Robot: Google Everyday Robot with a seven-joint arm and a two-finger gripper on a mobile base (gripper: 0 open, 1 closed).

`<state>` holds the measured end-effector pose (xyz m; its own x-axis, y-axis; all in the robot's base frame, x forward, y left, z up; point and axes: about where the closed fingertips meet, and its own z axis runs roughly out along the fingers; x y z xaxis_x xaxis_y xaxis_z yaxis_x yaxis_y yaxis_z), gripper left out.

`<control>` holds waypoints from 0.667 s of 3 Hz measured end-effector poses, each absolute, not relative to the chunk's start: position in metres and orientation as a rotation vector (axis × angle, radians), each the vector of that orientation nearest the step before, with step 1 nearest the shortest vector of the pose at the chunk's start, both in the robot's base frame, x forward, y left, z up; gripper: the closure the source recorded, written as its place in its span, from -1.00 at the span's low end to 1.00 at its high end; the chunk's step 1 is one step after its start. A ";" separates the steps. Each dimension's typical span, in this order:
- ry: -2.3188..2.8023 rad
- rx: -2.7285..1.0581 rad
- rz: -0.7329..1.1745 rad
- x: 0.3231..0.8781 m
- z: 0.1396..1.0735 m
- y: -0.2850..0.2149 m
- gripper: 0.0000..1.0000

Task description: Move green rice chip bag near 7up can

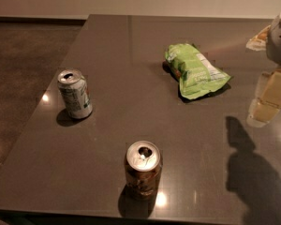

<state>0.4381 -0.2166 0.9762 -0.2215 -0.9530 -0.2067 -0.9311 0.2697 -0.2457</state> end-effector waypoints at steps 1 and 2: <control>2.232 -1.724 -0.099 0.438 0.976 -0.217 -1.00; 2.259 -1.650 -0.143 0.461 0.975 -0.211 -1.00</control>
Offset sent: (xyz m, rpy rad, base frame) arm 0.0670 0.0130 -0.0092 -0.0129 -0.0766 -0.1695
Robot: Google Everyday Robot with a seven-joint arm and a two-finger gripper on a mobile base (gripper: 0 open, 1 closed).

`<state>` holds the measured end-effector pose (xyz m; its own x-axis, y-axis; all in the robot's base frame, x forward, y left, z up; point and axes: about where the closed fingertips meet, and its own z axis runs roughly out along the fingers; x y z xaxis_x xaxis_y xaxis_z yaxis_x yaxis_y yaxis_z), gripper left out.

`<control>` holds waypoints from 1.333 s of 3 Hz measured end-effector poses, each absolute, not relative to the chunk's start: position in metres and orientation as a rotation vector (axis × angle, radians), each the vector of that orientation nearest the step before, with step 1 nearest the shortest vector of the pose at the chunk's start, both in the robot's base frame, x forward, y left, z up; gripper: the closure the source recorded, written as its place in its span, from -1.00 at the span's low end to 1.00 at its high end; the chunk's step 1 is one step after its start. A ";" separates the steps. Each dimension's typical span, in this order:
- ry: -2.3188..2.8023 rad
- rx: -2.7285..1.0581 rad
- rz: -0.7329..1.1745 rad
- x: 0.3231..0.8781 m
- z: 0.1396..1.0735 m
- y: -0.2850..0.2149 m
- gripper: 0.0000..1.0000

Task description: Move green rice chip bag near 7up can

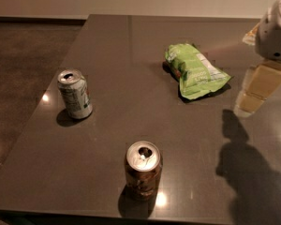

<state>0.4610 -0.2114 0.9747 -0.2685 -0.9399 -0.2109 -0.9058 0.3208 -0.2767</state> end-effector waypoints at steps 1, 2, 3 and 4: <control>2.324 -1.511 -0.224 0.508 0.964 -0.204 -1.00; 2.385 -1.367 -0.220 0.548 0.951 -0.205 -1.00; 2.436 -1.237 -0.150 0.584 0.936 -0.212 -1.00; 2.483 -1.134 -0.052 0.611 0.916 -0.213 -1.00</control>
Offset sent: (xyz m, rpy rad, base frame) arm 0.1358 0.0041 -0.0390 0.0597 -0.0701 -0.3529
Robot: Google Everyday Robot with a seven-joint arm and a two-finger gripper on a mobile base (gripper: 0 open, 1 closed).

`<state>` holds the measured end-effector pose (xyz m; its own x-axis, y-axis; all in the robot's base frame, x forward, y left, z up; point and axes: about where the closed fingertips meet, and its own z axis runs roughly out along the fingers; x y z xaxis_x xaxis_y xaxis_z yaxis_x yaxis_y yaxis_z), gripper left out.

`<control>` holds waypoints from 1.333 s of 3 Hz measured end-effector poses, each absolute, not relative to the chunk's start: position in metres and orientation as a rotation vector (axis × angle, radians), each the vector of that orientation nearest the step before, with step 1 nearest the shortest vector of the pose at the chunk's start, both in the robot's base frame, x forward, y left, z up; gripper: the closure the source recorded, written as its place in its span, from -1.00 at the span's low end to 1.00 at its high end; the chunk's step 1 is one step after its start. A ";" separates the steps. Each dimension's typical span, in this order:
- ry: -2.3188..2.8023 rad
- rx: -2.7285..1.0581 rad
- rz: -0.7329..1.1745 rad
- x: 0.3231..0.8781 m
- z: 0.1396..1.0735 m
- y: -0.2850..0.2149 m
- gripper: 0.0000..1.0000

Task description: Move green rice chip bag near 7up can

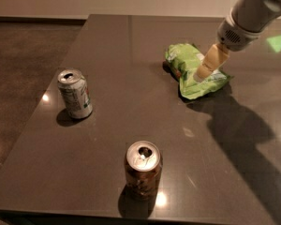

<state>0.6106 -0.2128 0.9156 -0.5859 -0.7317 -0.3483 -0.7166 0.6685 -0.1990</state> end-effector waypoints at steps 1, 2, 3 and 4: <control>2.530 -1.057 0.052 0.635 0.885 -0.202 -1.00; 2.549 -1.037 0.095 0.646 0.869 -0.191 -1.00; 2.574 -1.019 0.116 0.651 0.858 -0.184 -0.73; 2.577 -1.031 0.128 0.652 0.857 -0.175 -0.11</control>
Offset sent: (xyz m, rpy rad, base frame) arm 0.0470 0.0315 -0.0612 0.1311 0.0899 -0.0791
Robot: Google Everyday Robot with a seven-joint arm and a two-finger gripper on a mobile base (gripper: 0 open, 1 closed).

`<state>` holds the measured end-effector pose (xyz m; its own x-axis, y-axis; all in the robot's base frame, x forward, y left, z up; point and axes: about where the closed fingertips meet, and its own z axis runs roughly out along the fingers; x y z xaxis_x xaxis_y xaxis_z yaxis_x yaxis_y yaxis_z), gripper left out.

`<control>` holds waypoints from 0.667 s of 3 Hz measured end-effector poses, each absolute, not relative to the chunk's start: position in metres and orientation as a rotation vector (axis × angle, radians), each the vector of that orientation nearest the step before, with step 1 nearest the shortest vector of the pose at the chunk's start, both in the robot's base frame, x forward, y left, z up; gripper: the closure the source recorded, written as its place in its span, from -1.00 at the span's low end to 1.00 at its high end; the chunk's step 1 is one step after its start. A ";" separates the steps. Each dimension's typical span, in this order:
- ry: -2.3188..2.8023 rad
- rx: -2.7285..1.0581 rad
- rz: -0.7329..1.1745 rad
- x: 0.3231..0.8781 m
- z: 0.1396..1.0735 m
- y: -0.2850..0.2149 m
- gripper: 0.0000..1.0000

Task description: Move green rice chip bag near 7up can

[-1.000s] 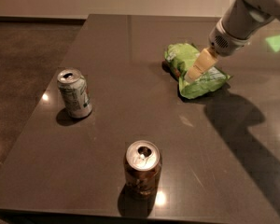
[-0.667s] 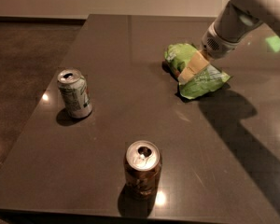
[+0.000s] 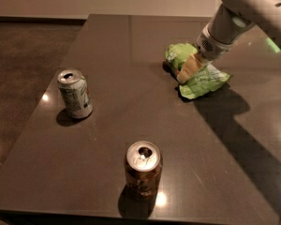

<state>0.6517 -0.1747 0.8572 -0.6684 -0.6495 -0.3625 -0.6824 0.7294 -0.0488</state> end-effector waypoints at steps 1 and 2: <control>2.562 -1.060 0.138 0.650 0.861 -0.166 0.36; 2.503 -1.174 0.163 0.641 0.870 -0.142 0.82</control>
Offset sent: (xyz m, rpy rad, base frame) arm -0.0269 0.0737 0.0330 0.0193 -0.0382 0.2789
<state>0.6414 -0.1419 0.8701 -0.5843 -0.7186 -0.3770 -0.7615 0.6461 -0.0515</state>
